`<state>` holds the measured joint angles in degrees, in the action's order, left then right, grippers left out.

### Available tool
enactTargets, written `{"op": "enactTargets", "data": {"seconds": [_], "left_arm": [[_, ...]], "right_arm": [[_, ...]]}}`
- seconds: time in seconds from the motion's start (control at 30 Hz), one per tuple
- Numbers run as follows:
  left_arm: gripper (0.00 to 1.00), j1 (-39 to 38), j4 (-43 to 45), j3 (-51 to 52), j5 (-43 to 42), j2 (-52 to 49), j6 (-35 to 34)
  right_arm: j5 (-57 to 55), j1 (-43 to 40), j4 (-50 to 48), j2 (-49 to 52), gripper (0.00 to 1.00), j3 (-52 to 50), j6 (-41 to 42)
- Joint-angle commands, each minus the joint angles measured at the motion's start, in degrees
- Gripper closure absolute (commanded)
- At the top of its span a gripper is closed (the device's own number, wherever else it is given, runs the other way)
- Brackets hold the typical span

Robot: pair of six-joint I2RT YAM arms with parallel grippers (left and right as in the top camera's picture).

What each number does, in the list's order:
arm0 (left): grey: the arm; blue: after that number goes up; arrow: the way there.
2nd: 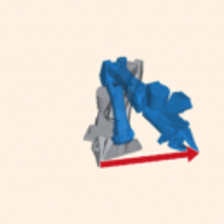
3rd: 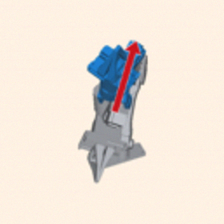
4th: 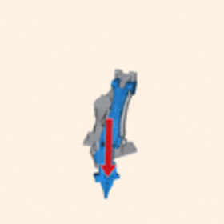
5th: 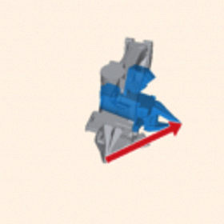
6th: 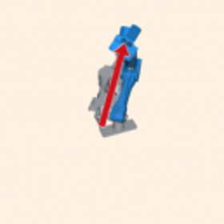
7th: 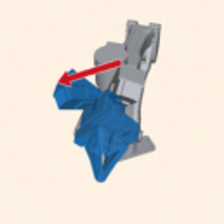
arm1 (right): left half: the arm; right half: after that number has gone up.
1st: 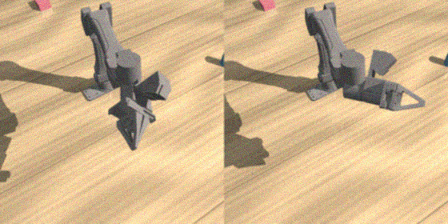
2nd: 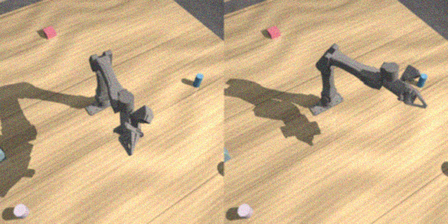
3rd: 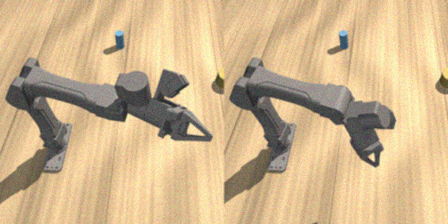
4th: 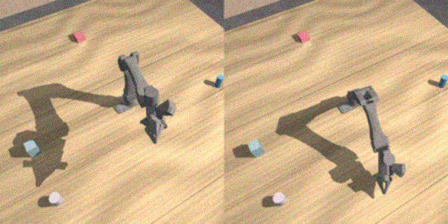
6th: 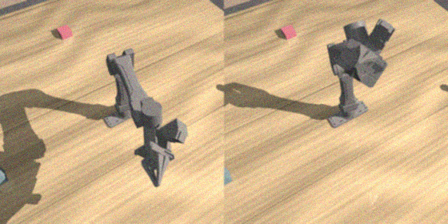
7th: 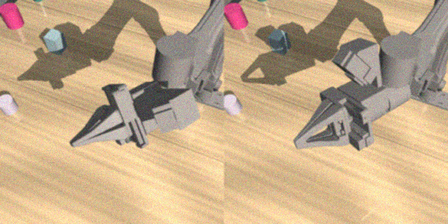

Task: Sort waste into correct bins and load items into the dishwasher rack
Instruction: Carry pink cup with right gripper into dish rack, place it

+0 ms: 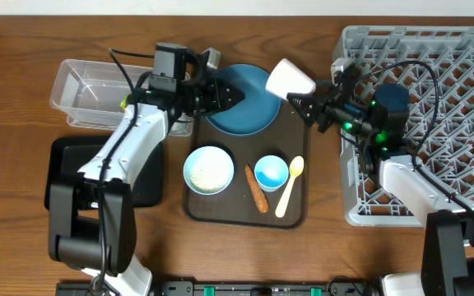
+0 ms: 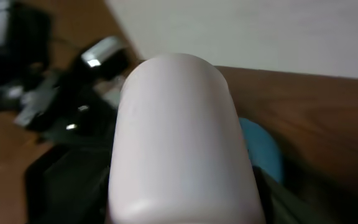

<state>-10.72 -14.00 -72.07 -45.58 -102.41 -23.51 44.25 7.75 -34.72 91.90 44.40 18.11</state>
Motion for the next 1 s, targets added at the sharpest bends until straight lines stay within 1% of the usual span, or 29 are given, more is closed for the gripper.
{"op": "enactTargets", "data": {"seconds": [0.0,0.07,0.17,0.23,0.3,0.37,0.43,0.47,0.53,0.63,0.7,0.8,0.97], "left_arm": [[0.72,1.5,-1.2,-0.7,6.0,0.9,3.4],[0.79,2.2,-2.1,-0.7,6.0,0.9,3.4],[0.79,3.0,-3.4,-0.7,6.1,1.0,3.9],[0.78,3.3,-4.2,-0.7,6.3,1.0,5.7],[0.78,3.7,-5.5,-0.7,7.0,1.3,7.4],[0.78,3.8,-7.5,-0.7,10.9,2.0,8.5],[0.77,3.9,-9.9,-0.7,16.6,3.4,10.4],[0.75,3.8,-10.7,-0.7,18.2,4.1,11.1],[0.72,3.8,-12.7,-0.7,22.4,6.1,12.9],[0.69,3.9,-14.3,-0.7,27.8,9.3,14.4],[0.69,3.8,-14.9,-0.7,30.4,11.2,15.0],[0.66,3.8,-15.5,-0.7,31.8,13.3,15.0],[0.65,3.8,-15.5,-0.7,31.8,14.1,15.0]], "right_arm": [[-12.3,-0.3,1.9,-0.2,0.99,0.5,0.7],[-17.1,-0.3,4.2,-0.8,0.99,0.6,0.4],[-19.7,-0.3,7.0,-2.8,0.99,0.6,-1.4],[-21.6,-0.3,9.9,-4.9,0.99,1.0,-3.0],[-25.3,-0.3,15.7,-7.7,0.99,2.2,-4.8],[-29.3,-0.3,22.8,-10.6,0.99,4.3,-6.5],[-33.0,-0.7,31.2,-13.4,0.99,7.5,-8.9],[-34.3,-1.1,34.8,-14.3,0.99,9.1,-9.8],[-36.3,-2.4,42.4,-16.0,0.99,12.7,-11.6],[-36.7,-5.9,51.3,-16.9,0.99,17.6,-11.5],[-36.7,-8.9,56.4,-16.8,0.99,20.2,-11.5],[-36.7,-14.1,63.1,-16.8,0.99,22.6,-11.3],[-39.1,-23.3,70.4,-16.6,0.99,23.1,-10.9]]}}
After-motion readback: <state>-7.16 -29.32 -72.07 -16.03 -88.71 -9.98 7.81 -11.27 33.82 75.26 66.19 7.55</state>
